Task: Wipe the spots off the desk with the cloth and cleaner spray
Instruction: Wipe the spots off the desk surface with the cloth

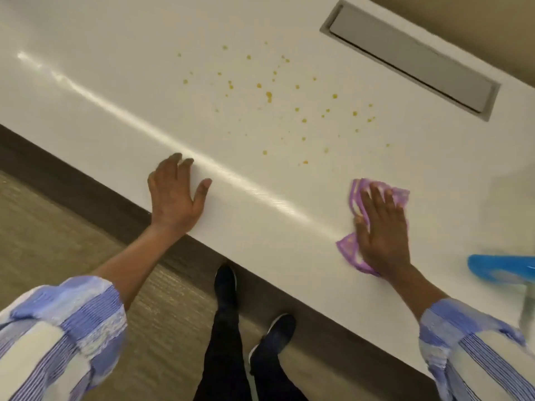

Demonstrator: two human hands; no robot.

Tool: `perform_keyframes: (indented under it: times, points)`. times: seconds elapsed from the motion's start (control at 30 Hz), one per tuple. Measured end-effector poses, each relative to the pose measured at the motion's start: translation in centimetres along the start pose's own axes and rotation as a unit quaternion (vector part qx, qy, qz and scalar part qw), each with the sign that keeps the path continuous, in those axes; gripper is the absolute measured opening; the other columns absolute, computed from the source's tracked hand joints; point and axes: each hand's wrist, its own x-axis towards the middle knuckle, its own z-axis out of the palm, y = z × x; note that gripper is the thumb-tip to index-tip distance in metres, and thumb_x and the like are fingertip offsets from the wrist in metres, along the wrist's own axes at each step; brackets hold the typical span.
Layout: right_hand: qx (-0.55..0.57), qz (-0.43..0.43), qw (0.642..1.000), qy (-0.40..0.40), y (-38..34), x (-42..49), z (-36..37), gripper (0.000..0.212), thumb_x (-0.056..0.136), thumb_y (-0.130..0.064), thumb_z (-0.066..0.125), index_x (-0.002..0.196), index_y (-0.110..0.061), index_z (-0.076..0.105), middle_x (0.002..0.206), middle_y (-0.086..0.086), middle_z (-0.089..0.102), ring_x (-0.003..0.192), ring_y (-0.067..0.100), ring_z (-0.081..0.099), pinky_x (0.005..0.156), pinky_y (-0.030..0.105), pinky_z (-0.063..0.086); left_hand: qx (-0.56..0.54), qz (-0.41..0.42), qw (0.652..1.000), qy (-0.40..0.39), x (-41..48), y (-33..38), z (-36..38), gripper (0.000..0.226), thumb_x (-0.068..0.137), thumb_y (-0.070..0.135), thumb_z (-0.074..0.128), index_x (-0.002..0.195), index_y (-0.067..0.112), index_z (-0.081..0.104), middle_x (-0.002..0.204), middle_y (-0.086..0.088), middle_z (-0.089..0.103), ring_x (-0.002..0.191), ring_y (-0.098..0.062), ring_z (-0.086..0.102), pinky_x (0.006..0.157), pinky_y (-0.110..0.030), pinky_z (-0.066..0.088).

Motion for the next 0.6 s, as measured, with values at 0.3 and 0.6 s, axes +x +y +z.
perform_keyframes:
  times: [0.3, 0.6]
  points:
    - [0.022, 0.275, 0.959, 0.061, -2.2, 9.2, -1.8, 0.087, 0.098, -0.066, 0.024, 0.163, -0.007, 0.019, 0.170, 0.019, 0.021, 0.156, 0.043, 0.018, 0.124, 0.062, 0.015, 0.034, 0.015, 0.999, -0.020, -0.9, 0.9, 2.2, 0.067, 0.103, 0.063, 0.028, 0.137, 0.009, 0.048, 0.146, -0.015, 0.046, 0.134, -0.036, 0.044, 0.106, -0.053, 0.035]
    - [-0.018, -0.220, 0.975, -0.003, -19.6, 9.4, 2.9, 0.065, 0.107, -0.045, 0.034, 0.164, -0.019, 0.020, 0.174, 0.006, 0.014, 0.161, 0.031, 0.007, 0.130, 0.054, 0.005, 0.030, 0.016, 0.999, -0.012, -0.7, 0.6, 2.5, 0.062, 0.101, 0.058, 0.033, 0.138, 0.010, 0.049, 0.147, -0.014, 0.045, 0.134, -0.036, 0.043, 0.105, -0.053, 0.033]
